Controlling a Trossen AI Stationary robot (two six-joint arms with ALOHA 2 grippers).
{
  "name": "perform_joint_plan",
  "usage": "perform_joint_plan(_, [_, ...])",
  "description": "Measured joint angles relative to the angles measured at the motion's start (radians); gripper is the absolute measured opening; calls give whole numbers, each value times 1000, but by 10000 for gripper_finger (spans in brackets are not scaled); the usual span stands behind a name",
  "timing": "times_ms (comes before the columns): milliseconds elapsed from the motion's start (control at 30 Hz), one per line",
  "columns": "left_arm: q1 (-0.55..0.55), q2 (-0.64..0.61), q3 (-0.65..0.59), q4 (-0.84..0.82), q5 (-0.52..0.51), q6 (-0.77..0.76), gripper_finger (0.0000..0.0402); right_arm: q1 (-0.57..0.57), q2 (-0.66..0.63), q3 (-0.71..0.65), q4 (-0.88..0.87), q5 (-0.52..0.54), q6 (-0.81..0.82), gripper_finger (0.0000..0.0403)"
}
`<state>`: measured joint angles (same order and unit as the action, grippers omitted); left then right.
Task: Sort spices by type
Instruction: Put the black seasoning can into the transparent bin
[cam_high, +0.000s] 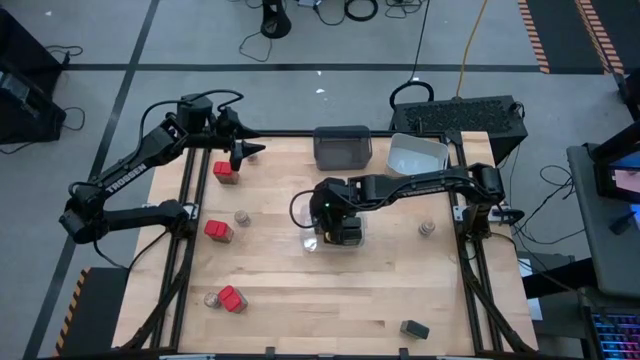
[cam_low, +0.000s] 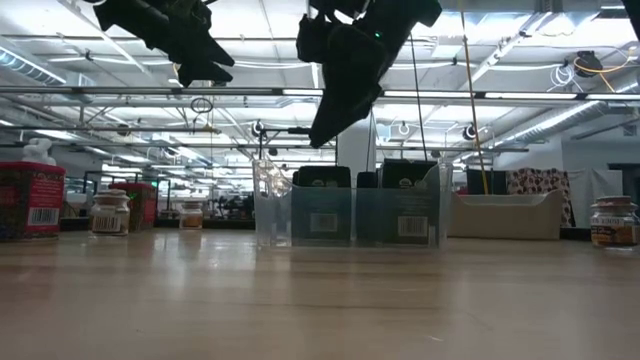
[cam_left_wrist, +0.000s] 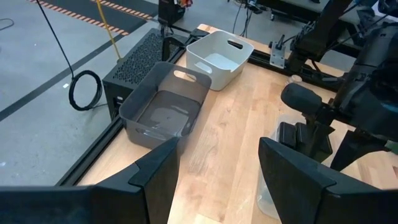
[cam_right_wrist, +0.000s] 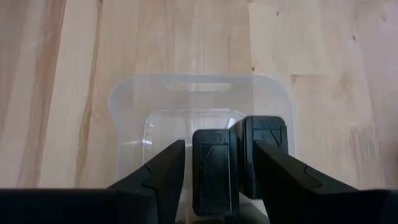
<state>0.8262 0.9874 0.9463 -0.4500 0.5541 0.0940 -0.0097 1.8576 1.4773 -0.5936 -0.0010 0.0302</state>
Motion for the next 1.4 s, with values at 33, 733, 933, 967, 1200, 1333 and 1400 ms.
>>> perform_joint_plan(33, [0, 0, 0, 0, 0, 0, 223, 0, -4, 0, -8, 0, 7, 171])
perform_joint_plan(733, [-94, 0, 0, 63, 55, -34, 223, 242, -147, 1, -428, -197, 539, 171])
perform_joint_plan(933, [-150, 1, 0, 142, 54, -38, 223, 384, -147, 1, -462, -231, 722, 171])
perform_joint_plan(967, [-159, 1, 0, 149, 54, -38, 223, 407, -147, 1, -470, -240, 744, 171])
perform_joint_plan(1200, [-219, 20, 0, 221, 54, -116, 223, 561, -147, 1, -504, -242, 973, 171])
perform_joint_plan(1333, [-252, 35, 0, 283, 52, -188, 223, 625, -147, 1, -506, -241, 1109, 171])
perform_joint_plan(1400, [-270, 41, 0, 325, 46, -233, 223, 659, -147, 1, -503, -240, 1165, 174])
